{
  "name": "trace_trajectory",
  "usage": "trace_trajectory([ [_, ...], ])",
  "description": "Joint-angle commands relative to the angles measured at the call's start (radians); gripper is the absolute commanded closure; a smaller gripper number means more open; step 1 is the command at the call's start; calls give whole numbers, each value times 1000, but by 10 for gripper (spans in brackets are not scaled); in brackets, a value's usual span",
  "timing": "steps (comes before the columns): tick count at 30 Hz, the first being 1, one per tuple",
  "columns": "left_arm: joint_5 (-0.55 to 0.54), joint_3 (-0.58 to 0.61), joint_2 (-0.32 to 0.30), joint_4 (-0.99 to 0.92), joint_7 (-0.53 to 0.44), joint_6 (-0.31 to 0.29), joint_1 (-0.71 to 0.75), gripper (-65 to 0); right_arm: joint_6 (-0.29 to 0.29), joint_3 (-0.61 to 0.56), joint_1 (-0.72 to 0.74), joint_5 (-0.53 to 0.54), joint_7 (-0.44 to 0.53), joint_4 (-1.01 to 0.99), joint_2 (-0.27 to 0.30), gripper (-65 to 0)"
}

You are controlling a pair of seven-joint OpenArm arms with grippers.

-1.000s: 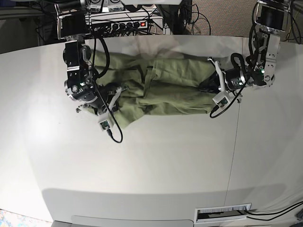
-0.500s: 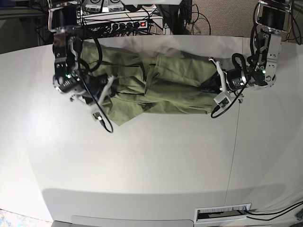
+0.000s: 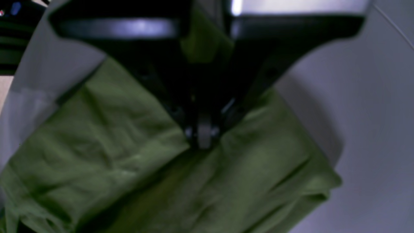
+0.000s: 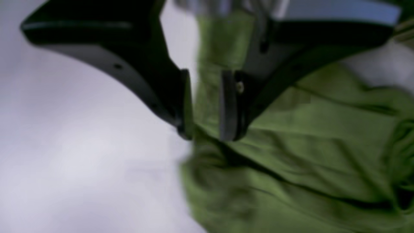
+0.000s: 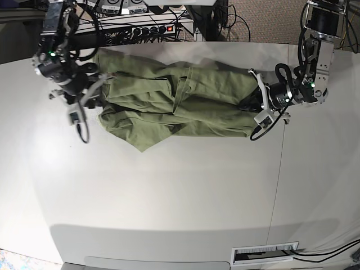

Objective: Fold the T-shirt properly
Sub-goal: 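Release the shirt with the right gripper and move it aside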

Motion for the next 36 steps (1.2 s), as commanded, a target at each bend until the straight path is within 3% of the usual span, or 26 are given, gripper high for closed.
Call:
trace_trajectory([
  [1, 62, -3, -16, 0, 53, 27, -3, 0, 15, 32, 0, 34, 23, 18, 22, -157],
  [6, 62, -3, -17, 0, 54, 27, -2, 0, 30, 121, -49, 58, 19, -2, 54, -160],
  [12, 59, -3, -16, 0, 54, 27, -3, 0, 39, 126, -60, 83, 37, -49, 59, -161],
  [16, 59, -3, -16, 0, 54, 27, -2, 0, 38, 127, -60, -7, 66, -57, 45, -160],
  [20, 59, -3, -16, 0, 53, 27, 0, 0, 38, 127, -60, -14, 87, -57, 45, -161],
  [21, 58, -3, -16, 0, 53, 27, 0, 0, 38, 127, -60, -14, 91, -57, 45, -171],
  [24, 58, -3, -16, 0, 51, 27, 0, 0, 38, 127, -35, -15, 99, -58, 45, -293],
  [31, 58, -3, -16, 0, 51, 27, 0, 0, 37, 123, 116, -4, 126, -62, 31, -289],
  [33, 58, -3, -16, 0, 53, 27, 0, 0, 37, 107, 141, -4, 131, -84, 32, -259],
  [36, 58, -3, -16, 0, 52, 27, 0, 0, 38, 68, 167, -4, 200, -155, 32, -254],
])
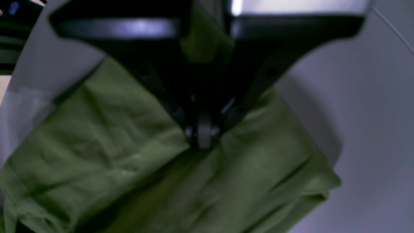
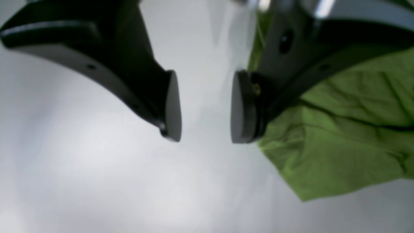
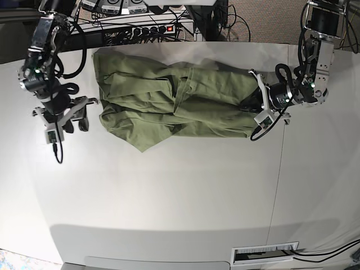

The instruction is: Fold the T-shirt properly

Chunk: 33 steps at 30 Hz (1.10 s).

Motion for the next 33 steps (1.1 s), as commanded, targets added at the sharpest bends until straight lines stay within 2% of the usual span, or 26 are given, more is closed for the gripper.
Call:
trace_trajectory([
  [1, 53, -3, -16, 0, 53, 26, 0, 0, -1, -10, 30, 8, 40, -13, 12, -254],
  [7, 53, -3, -16, 0, 53, 25, 0, 0, 0, -131, 133, 7, 45, -182, 12, -254],
  [13, 53, -3, -16, 0, 53, 25, 0, 0, 0, -218, 206, -21, 45, -216, 12, -254],
  [23, 53, -3, -16, 0, 53, 25, 0, 0, 0, -224, 207, -33, 23, -219, -2, -252],
  [27, 53, -3, -16, 0, 53, 24, 0, 0, 1, -224, 192, -32, 22, -219, -2, -177],
  [33, 53, -3, -16, 0, 44, 21, 0, 0, 1, -224, 190, -45, 28, -225, -2, -177],
])
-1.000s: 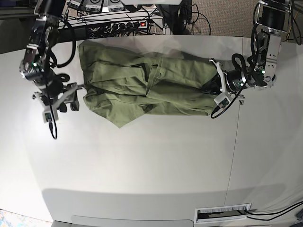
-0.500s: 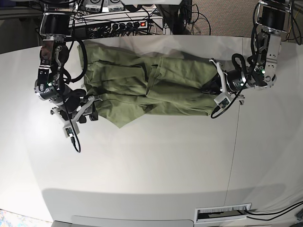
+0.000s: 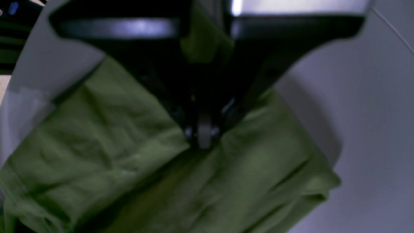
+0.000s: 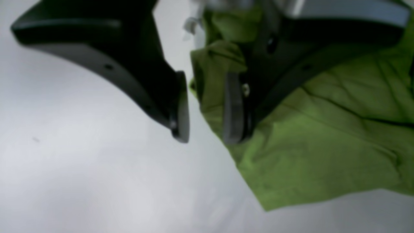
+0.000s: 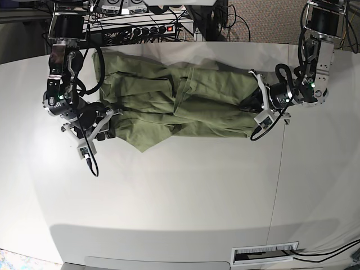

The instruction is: Fold the T-shirt properly

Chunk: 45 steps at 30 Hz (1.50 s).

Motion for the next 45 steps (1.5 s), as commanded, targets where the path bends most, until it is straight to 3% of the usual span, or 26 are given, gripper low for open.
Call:
trace_trajectory([
  [1, 53, -3, -16, 0, 46, 22, -1, 0, 3, 6, 18, 6, 31, 3, 12, -177],
  [5, 53, -3, -16, 0, 47, 22, -1, 0, 5, 6, 18, 26, 30, -47, 11, -49],
  [7, 53, -3, -16, 0, 46, 22, 0, 0, 23, 6, 18, 44, 19, -63, 11, -18],
  [11, 53, -3, -16, 0, 33, 21, -1, 0, 42, 6, 19, 114, -28, -66, 11, 0],
  [15, 53, -3, -16, 0, 32, 22, -1, 0, 116, 6, 18, 266, -110, -65, 11, 0],
  [18, 54, -3, -16, 0, 32, 22, -1, 0, 127, 6, 18, 320, -155, -51, 11, 0],
  [23, 54, -3, -16, 0, 32, 22, -1, 0, 132, 6, 11, 355, -225, 17, 12, 0],
  [29, 54, -3, -16, 0, 32, 22, -1, 0, 134, 8, -7, 298, -211, 43, 17, -3],
  [32, 54, -3, -16, 0, 32, 22, 0, 0, 132, 8, 10, 213, -198, 43, 18, -247],
  [33, 54, -3, -16, 0, 32, 22, 0, 0, 132, 9, 13, 186, -181, 43, 17, -302],
  [39, 54, -3, -16, 0, 32, 22, 0, 0, 133, 8, 38, 108, -111, 13, 17, -319],
  [45, 54, -3, -10, 0, 32, 14, 0, 0, 135, 6, 117, 117, -53, -173, 17, -319],
])
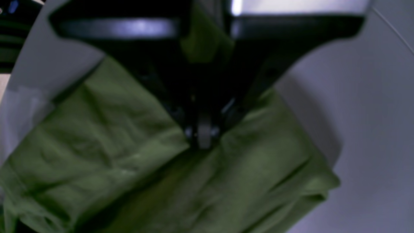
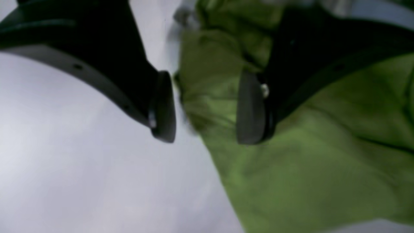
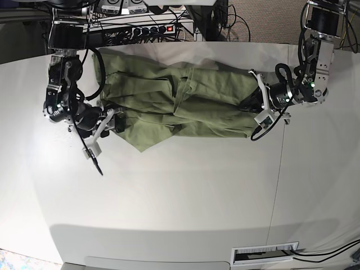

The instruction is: Fold the T-shirt properly

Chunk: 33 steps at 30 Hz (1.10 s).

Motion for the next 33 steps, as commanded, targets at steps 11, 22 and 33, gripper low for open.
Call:
trace_trajectory([
  [11, 49, -3, -13, 1, 42, 15, 0, 0, 6, -32, 98, 65, -29, -143, 7, -138],
  [22, 49, -3, -13, 1, 42, 15, 0, 0, 6, -54, 97, 249, -178, -59, 10, 0],
  [33, 65, -3, -11, 1, 42, 16, 0, 0, 14, -53, 13, 256, -237, 215, 37, 0],
])
